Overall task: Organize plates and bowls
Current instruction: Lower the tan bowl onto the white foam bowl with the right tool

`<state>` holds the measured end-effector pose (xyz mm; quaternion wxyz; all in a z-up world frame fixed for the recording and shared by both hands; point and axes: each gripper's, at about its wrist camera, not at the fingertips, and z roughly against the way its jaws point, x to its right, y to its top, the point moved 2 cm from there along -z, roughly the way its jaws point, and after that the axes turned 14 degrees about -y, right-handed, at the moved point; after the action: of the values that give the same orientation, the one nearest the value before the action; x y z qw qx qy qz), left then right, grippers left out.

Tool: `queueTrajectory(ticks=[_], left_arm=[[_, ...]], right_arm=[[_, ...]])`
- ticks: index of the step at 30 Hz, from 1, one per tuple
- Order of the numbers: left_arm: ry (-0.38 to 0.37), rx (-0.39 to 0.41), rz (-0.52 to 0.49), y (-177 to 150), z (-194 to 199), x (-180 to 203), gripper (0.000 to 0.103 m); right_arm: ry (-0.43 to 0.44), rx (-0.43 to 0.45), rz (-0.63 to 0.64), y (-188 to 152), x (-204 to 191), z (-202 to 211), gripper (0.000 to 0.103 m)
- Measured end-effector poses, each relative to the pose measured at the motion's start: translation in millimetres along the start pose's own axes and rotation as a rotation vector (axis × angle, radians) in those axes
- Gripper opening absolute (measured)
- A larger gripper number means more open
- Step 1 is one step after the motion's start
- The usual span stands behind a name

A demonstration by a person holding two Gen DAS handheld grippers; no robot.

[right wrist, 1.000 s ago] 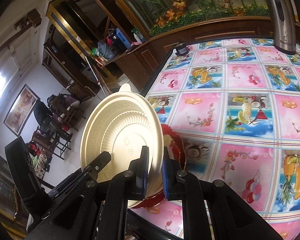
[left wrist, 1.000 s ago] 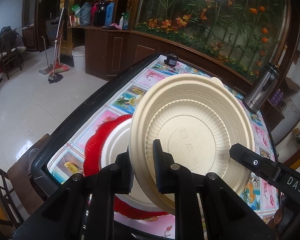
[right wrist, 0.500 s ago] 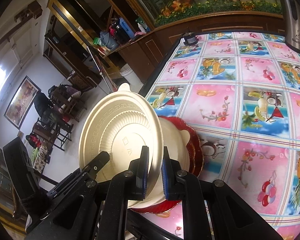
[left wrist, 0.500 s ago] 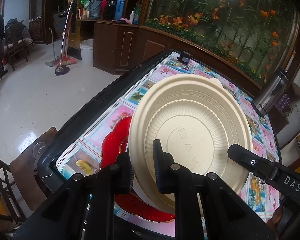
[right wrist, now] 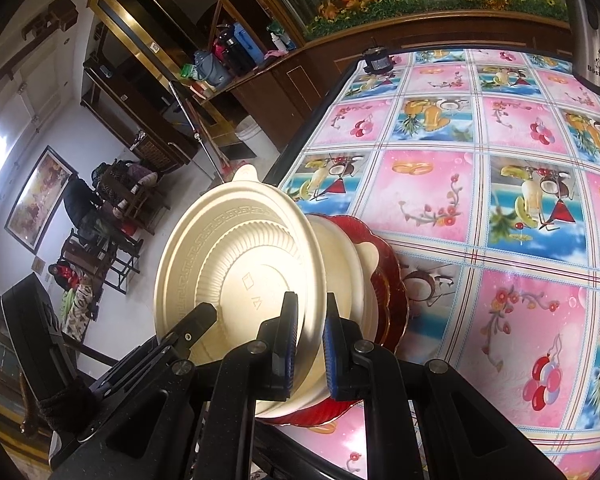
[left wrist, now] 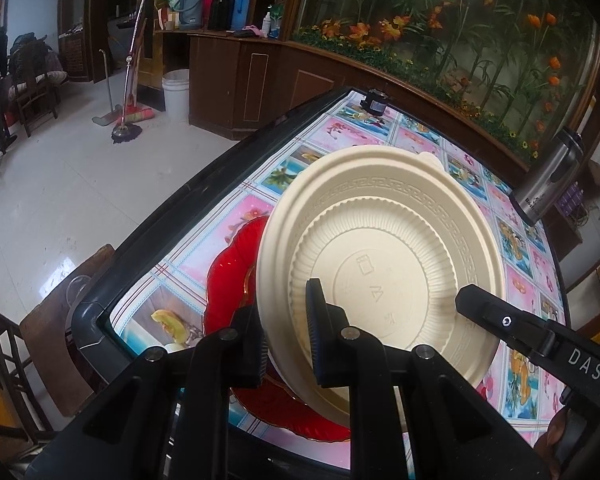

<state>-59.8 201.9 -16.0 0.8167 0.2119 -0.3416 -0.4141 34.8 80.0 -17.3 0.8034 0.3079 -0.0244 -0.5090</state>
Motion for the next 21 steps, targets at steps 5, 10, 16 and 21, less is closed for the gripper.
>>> queueTrajectory(ticks=[5,10,16,21], left_arm=[[0.003,-0.009,0.003,-1,-3,-2,0.015],[0.004,-0.026,0.006,-2,-9,-2,0.015],[0.003,-0.024,0.011,1,-11,-4,0.015],[0.008,-0.026,0.02,2,-11,-4,0.02]], right_arm=[[-0.002,-0.001,0.0,0,-1,-1,0.011],[-0.008,-0.005,-0.002,-1,0,-4,0.011],[-0.012,-0.012,-0.008,0,2,-7,0.015],[-0.021,-0.005,-0.002,0,-1,-5,0.016]])
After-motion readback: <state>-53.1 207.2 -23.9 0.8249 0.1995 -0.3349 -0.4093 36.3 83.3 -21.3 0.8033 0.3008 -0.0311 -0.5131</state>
